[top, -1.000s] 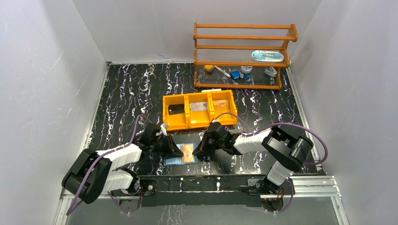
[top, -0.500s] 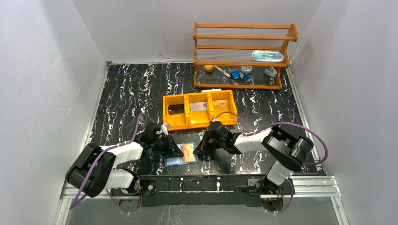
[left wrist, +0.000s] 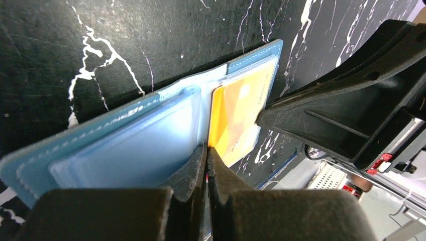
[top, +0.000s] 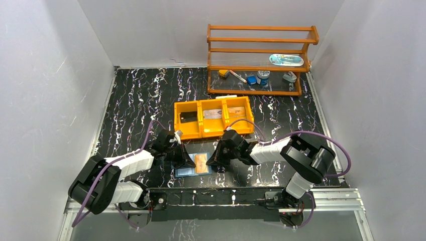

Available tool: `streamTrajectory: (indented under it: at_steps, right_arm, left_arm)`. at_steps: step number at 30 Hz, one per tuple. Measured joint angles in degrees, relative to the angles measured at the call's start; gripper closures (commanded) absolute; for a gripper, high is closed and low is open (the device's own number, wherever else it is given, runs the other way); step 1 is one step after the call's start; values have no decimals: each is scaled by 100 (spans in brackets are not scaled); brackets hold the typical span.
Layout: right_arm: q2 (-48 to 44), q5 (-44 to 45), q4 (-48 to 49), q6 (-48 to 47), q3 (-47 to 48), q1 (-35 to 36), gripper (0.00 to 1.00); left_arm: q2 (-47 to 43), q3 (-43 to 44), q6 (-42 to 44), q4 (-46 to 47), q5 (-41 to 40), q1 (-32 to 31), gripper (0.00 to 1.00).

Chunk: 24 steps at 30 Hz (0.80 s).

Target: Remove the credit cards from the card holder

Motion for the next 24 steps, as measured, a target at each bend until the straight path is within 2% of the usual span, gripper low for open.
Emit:
streamTrajectory:
  at_steps: [2, 5, 9, 13, 19, 21, 24]
  right_arm:
    - [-2, 35, 17, -2, 0, 35, 86]
    - [-7, 63, 33, -11, 9, 79, 84]
    - [0, 59, -39, -98, 70, 118, 100]
    - [17, 74, -190, -173, 160, 136, 100]
    - [15, 127, -273, -144, 190, 151, 100]
    - [15, 120, -205, -85, 153, 151, 100]
    - [33, 70, 68, 66, 7, 146, 100]
  left_arm:
    - [-50, 52, 76, -118, -72, -17, 100]
    - [-122, 138, 212, -293, -197, -26, 100]
    - [-195, 164, 306, -402, -278, -28, 100]
    - [-219, 166, 356, -446, -282, -28, 100]
    - [-291, 173, 361, -503, -310, -31, 73]
    - [-251, 188, 345, -437, -289, -35, 68]
    - [-105, 238, 341, -328, -173, -35, 71]
